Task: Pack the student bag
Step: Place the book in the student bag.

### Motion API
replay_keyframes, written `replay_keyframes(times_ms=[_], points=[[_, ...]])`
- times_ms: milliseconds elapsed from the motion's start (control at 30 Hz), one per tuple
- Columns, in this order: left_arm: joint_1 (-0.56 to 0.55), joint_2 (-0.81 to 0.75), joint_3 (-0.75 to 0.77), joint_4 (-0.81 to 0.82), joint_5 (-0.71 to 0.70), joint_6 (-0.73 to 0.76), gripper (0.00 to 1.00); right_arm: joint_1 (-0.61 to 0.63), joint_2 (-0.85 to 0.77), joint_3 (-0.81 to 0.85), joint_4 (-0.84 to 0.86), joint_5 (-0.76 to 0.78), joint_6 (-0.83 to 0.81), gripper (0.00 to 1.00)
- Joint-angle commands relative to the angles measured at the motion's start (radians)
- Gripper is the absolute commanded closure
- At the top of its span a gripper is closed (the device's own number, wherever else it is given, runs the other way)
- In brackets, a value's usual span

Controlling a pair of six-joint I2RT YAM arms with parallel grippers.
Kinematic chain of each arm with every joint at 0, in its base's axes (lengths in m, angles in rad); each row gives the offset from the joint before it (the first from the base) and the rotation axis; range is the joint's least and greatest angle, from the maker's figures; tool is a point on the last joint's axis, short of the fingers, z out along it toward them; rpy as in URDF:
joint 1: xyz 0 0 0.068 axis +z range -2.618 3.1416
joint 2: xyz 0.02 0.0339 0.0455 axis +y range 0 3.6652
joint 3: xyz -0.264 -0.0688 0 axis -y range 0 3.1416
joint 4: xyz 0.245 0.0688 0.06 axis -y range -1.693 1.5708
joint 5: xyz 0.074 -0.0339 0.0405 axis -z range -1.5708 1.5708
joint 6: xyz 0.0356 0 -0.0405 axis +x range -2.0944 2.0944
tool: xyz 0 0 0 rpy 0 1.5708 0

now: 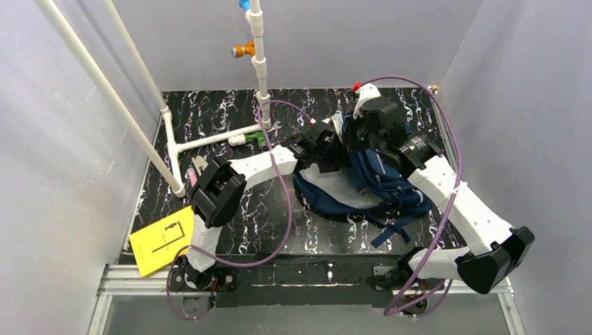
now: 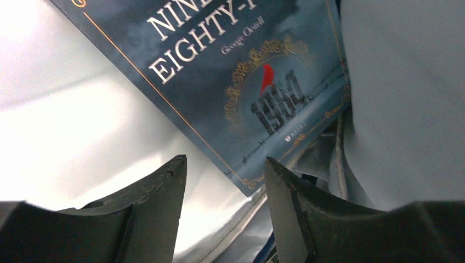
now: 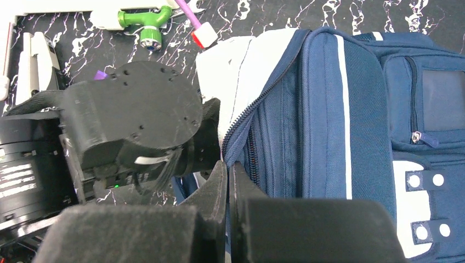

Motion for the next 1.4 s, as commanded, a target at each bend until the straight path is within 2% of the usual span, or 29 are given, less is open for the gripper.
replay_keyframes(times_ms=[0, 67, 167, 300, 400, 467, 500, 533, 567, 633, 733, 833, 900, 1067, 1200, 1367], points=[[0.004, 0.021, 0.044, -0.001, -0.033, -0.004, 0.41, 0.011, -0.040, 0.044, 0.106, -0.028, 0.013, 0.99], [0.005, 0.015, 0.030, -0.010, -0.064, -0.002, 0.31, 0.011, -0.040, 0.049, 0.104, -0.026, 0.012, 0.99], [0.006, 0.013, 0.002, 0.003, -0.102, -0.001, 0.27, 0.011, -0.038, 0.042, 0.110, -0.031, 0.013, 0.99], [0.015, 0.085, 0.039, 0.044, -0.071, 0.044, 0.37, 0.011, -0.031, 0.034, 0.117, -0.043, 0.018, 0.99], [0.010, 0.201, 0.189, 0.009, -0.002, 0.061, 0.44, 0.011, -0.033, 0.050, 0.112, -0.044, 0.020, 0.99], [-0.009, 0.233, 0.269, 0.017, 0.018, 0.055, 0.42, 0.010, -0.033, 0.054, 0.107, -0.038, 0.016, 0.99], [-0.013, 0.252, 0.310, 0.051, 0.050, 0.046, 0.45, 0.010, -0.029, 0.053, 0.111, -0.044, 0.017, 0.99], [-0.033, 0.267, 0.360, 0.116, 0.092, 0.072, 0.54, 0.010, -0.024, 0.047, 0.114, -0.049, 0.021, 0.99], [-0.056, 0.283, 0.405, 0.134, 0.138, 0.096, 0.57, 0.010, -0.022, 0.045, 0.114, -0.054, 0.023, 0.99], [-0.070, 0.306, 0.388, 0.190, 0.207, -0.053, 0.61, 0.009, -0.022, 0.035, 0.116, -0.049, 0.024, 0.99], [-0.082, 0.280, 0.346, 0.272, 0.192, -0.097, 0.60, 0.008, -0.019, 0.024, 0.121, -0.055, 0.028, 0.99], [-0.088, 0.273, 0.356, 0.292, 0.173, -0.042, 0.54, 0.008, -0.022, 0.020, 0.122, -0.055, 0.030, 0.99], [-0.088, 0.279, 0.369, 0.293, 0.192, -0.014, 0.53, 0.008, -0.023, 0.021, 0.121, -0.053, 0.030, 0.99], [-0.101, 0.250, 0.286, 0.357, 0.198, 0.003, 0.44, 0.008, -0.039, 0.003, 0.112, -0.018, 0.024, 0.99], [-0.056, 0.241, 0.218, 0.338, 0.231, -0.076, 0.37, 0.008, -0.046, -0.018, 0.101, 0.003, 0.023, 0.99], [-0.035, 0.120, 0.121, 0.230, 0.203, 0.010, 0.19, 0.008, -0.062, -0.060, 0.099, 0.036, 0.027, 0.99]])
